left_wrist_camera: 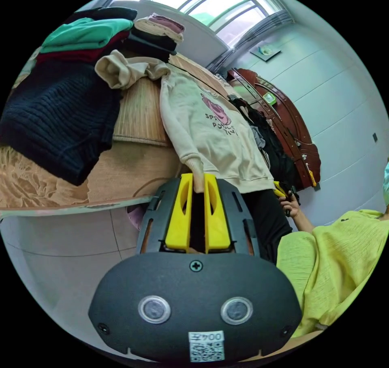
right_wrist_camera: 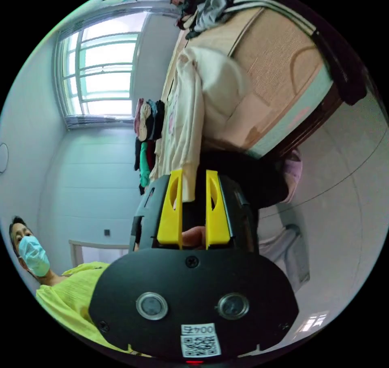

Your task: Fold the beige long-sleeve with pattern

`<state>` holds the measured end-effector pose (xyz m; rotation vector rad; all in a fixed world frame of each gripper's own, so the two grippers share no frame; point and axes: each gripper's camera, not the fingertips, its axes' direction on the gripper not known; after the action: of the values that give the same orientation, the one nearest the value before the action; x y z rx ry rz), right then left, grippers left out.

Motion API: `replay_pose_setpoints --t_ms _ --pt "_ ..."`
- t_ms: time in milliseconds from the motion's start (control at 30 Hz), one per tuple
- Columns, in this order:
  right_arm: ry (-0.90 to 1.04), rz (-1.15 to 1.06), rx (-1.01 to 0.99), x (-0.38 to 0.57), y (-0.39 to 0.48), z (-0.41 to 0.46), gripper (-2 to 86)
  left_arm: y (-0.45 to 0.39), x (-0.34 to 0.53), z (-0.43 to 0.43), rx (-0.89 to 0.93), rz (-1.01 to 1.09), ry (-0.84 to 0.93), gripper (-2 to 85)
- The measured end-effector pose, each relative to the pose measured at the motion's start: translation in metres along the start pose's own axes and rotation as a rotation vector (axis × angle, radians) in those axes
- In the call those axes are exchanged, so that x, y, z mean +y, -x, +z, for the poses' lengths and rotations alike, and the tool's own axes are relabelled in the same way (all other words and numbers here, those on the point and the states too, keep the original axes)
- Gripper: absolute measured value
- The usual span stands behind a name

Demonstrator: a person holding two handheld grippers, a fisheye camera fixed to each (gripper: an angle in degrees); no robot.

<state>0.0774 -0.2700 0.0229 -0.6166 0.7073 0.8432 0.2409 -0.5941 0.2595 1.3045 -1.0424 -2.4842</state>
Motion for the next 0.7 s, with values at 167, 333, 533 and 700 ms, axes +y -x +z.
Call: replay_pose_setpoints --t_ms 167,333,533,700 --pt "-0.164 -0.054 0.259 -0.03 -0.015 0.001 13.0 -0.005 0.036 -0.001 -0.065 -0.065 -0.02 1.5" --pt "-0.094 -0.156 0.404 -0.058 -0.017 0.051 14.1 -0.035 0.05 0.029 -0.065 -0.067 -0.038 1.5" --pt "-0.055 -0.112 0.261 -0.059 -0.04 0.075 8.1 -0.077 0.039 0.097 -0.038 0.026 0.06 1.2" --pt "-0.029 -0.191 0.148 -0.052 -0.023 0.051 4.1 -0.088 0.019 0.137 0.014 0.066 0.077 1.0"
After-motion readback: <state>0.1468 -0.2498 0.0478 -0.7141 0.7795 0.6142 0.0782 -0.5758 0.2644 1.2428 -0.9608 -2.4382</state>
